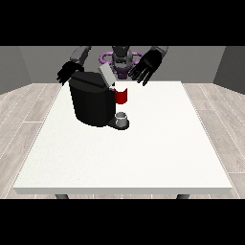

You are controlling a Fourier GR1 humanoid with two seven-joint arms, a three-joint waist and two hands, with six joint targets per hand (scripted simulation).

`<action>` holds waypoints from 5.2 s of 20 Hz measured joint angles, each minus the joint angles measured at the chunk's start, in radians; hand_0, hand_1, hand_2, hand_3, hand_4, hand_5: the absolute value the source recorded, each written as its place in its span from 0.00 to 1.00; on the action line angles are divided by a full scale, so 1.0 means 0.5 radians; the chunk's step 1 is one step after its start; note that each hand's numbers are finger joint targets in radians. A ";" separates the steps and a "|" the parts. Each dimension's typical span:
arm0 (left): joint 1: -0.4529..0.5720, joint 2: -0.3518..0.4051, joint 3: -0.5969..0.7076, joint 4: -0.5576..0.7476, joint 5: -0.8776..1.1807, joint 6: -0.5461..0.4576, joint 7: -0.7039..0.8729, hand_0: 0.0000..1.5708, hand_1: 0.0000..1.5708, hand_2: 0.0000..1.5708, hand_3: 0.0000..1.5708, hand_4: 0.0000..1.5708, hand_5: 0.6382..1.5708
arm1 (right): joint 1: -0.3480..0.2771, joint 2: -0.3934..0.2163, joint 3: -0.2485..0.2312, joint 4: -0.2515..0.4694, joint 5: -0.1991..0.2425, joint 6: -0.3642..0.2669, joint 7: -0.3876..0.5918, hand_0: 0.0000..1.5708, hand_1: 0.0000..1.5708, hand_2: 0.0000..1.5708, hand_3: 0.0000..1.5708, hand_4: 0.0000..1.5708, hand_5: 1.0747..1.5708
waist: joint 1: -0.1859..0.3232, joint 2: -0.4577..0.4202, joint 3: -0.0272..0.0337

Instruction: Insert the coffee pod into the coffee machine and close the lid

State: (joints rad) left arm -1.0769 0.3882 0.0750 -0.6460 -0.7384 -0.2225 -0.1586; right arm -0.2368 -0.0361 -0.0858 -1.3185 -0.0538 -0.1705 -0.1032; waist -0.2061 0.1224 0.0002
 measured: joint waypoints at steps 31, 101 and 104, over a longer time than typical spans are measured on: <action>1.071 -0.702 0.550 -0.333 1.075 -0.185 -0.120 0.00 0.00 0.00 0.00 0.00 1.00 | 0.026 -0.286 0.085 -0.273 -0.008 0.345 0.296 0.00 0.00 0.00 0.00 0.14 1.00 | 0.655 -0.684 0.000; 1.620 -0.546 0.167 -1.416 1.560 0.081 0.128 0.00 0.00 0.00 0.00 0.13 1.00 | -1.128 -0.078 0.159 0.620 0.364 0.419 0.070 0.00 0.00 0.00 0.00 0.08 1.00 | 0.678 -0.139 0.000; 1.651 -0.560 0.162 -1.393 1.544 0.097 0.058 0.00 0.00 0.00 0.00 0.09 1.00 | -1.058 -0.016 0.215 0.565 0.334 0.447 0.011 0.00 0.00 0.00 0.00 0.22 1.00 | 0.638 -0.177 -0.001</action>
State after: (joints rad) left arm -0.2513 0.1083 0.1558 -1.3423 0.0338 -0.1740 -0.1295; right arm -0.7660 -0.0440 0.0219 -1.0360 0.1131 0.0529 -0.0979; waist 0.1131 0.0341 -0.0001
